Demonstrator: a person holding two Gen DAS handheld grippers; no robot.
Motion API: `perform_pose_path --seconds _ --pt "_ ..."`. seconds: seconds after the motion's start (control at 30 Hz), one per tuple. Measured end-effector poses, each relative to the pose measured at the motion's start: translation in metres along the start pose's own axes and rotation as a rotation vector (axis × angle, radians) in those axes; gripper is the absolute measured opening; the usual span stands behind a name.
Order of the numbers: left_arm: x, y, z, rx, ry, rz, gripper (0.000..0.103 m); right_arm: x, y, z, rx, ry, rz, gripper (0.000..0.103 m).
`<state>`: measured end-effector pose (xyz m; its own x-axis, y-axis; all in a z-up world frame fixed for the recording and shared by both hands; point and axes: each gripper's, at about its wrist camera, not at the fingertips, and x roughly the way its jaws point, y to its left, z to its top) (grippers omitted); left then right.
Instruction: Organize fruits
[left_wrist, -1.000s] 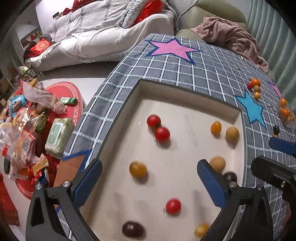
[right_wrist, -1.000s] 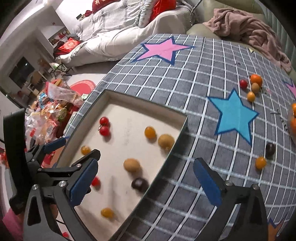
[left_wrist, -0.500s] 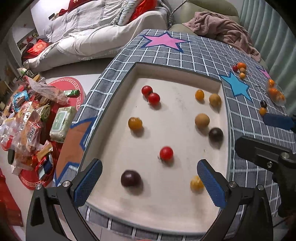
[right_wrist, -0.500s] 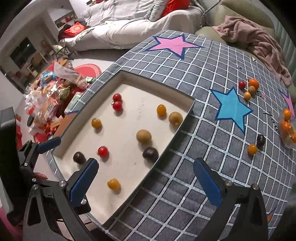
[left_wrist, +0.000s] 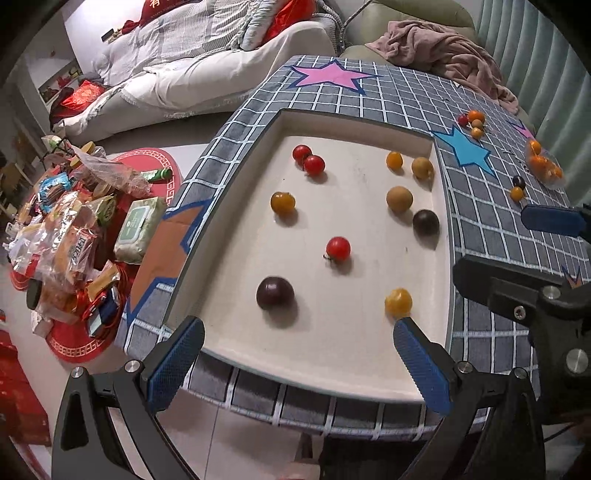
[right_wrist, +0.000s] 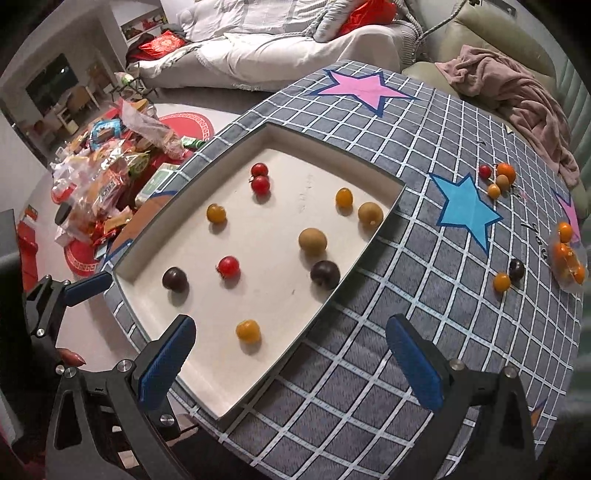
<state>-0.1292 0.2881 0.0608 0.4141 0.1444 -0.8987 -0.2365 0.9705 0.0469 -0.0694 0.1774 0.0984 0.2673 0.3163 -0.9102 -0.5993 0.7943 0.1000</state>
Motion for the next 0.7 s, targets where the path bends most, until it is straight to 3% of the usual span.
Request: perform_pose_path --seconds 0.7 --pt "-0.018 -0.011 -0.024 0.035 -0.013 0.020 0.103 -0.007 0.011 -0.019 -0.023 -0.005 -0.006 0.103"
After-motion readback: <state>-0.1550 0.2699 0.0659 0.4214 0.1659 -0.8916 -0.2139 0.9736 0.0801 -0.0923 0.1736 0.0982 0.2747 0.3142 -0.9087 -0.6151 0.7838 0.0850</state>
